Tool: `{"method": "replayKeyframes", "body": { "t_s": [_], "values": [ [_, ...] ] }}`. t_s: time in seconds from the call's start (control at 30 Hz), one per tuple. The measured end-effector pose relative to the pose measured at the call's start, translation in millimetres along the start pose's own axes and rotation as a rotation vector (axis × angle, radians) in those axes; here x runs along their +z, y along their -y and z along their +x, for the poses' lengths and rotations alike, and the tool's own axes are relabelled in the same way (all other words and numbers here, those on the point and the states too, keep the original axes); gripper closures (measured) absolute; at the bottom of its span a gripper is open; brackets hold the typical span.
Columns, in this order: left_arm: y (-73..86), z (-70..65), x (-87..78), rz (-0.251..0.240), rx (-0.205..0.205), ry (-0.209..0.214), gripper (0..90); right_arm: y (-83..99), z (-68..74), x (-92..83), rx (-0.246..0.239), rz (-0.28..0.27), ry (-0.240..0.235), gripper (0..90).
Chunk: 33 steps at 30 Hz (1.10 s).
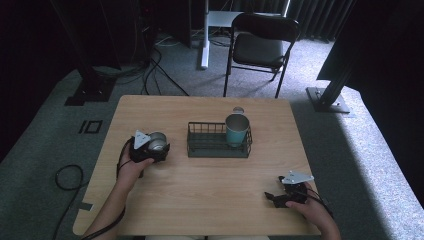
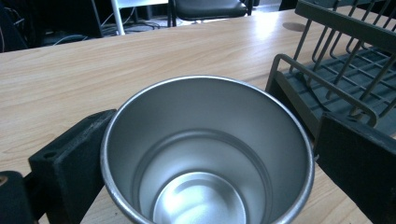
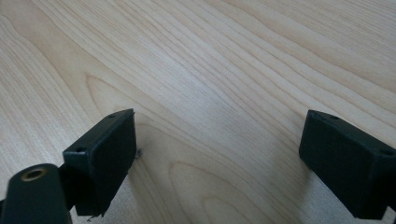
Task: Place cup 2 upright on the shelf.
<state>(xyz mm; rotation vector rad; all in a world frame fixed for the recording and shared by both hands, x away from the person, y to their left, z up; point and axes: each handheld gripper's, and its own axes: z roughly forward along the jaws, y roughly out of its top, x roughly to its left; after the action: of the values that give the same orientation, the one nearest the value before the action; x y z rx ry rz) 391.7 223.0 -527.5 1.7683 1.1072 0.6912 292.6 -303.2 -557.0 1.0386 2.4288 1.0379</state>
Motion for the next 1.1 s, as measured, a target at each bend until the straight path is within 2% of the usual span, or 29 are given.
{"method": "replayKeyframes", "body": {
  "t_s": [0.17,0.23,0.47,0.57,0.8,1.1],
  "values": [
    [0.2,0.0,0.8,-0.017,0.005,-0.006,6.7,0.0,0.0,0.0,0.0,0.0,0.0,10.7],
    [0.5,1.1,0.2,-0.021,-0.005,-0.017,13.3,0.0,0.0,0.0,0.0,0.0,0.0,10.7],
    [-1.2,3.2,-0.7,-0.016,-0.026,-0.034,14.0,0.0,-0.1,0.1,0.002,-0.001,0.003,10.7],
    [-4.0,4.9,-3.0,-0.025,-0.039,-0.028,14.0,0.0,-0.1,0.1,0.002,-0.001,0.003,10.7],
    [-15.9,4.3,-12.2,-0.043,-0.037,-0.019,14.1,0.0,-0.1,0.1,0.002,-0.001,0.003,10.7],
    [-41.9,-2.2,-24.6,-0.067,-0.022,0.014,14.1,0.0,-0.1,0.1,0.002,0.0,0.004,10.7]
  ]
}}
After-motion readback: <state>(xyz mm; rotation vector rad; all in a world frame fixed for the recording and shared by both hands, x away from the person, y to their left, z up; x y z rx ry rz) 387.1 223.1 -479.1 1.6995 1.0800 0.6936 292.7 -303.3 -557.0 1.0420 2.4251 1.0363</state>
